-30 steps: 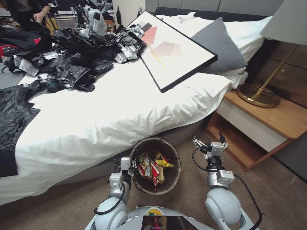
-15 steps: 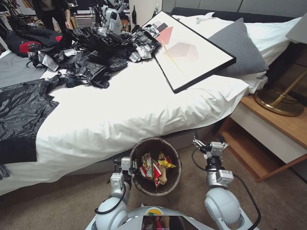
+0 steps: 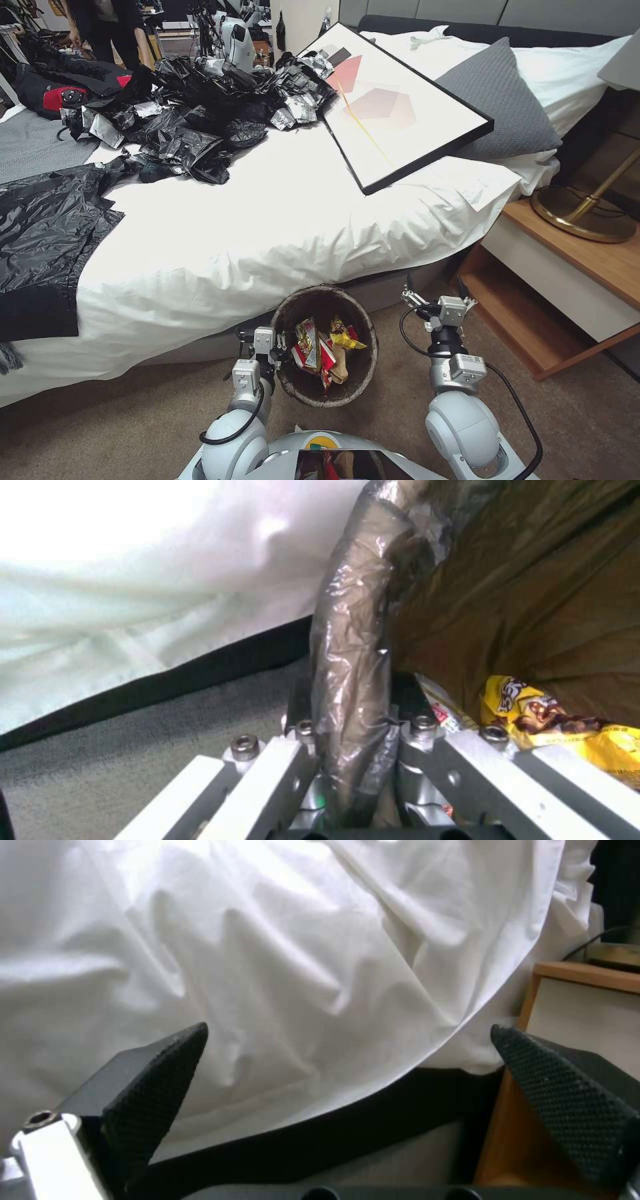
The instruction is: Pick up the trash bin, then pick up the garbage from the floor and place it into the trash bin.
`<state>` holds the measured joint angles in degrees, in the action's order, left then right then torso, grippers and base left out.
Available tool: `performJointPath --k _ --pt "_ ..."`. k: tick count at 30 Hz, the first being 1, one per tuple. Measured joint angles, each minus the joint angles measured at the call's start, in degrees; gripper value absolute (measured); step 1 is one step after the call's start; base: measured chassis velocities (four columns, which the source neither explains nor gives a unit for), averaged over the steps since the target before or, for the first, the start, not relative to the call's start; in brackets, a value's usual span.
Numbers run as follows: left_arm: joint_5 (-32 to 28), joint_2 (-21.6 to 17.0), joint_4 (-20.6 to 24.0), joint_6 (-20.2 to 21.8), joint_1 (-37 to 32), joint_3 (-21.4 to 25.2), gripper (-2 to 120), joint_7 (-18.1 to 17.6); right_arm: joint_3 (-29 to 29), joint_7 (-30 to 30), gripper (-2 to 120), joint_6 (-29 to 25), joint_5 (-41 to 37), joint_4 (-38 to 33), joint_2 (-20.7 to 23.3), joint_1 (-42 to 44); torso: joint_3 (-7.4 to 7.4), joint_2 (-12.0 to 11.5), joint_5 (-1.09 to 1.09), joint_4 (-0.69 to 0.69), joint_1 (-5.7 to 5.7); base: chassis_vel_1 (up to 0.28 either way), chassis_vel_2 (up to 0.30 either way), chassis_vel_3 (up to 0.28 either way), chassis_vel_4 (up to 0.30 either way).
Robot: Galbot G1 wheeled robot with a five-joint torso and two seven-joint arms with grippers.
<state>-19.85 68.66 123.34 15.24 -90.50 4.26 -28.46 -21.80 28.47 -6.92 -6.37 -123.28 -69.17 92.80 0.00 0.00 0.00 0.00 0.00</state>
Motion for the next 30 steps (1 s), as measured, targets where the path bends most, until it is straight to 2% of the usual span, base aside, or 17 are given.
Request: performJointPath --k 14,30 --pt "-0.1 0.0 0.0 0.0 0.2 0.0 6 0.0 -0.1 0.0 100 0.3 -0.2 -0.3 -0.2 0.1 0.00 0.0 0.00 0.00 0.00 0.000 0.000 0.000 0.000" --pt "0.2 -0.1 0.9 -0.2 -0.3 0.6 0 -0.4 -0.3 -0.1 100 0.4 -0.2 -1.0 -0.1 0.7 0.00 0.0 0.03 0.03 0.00 0.106 -0.096 -0.098 0.099"
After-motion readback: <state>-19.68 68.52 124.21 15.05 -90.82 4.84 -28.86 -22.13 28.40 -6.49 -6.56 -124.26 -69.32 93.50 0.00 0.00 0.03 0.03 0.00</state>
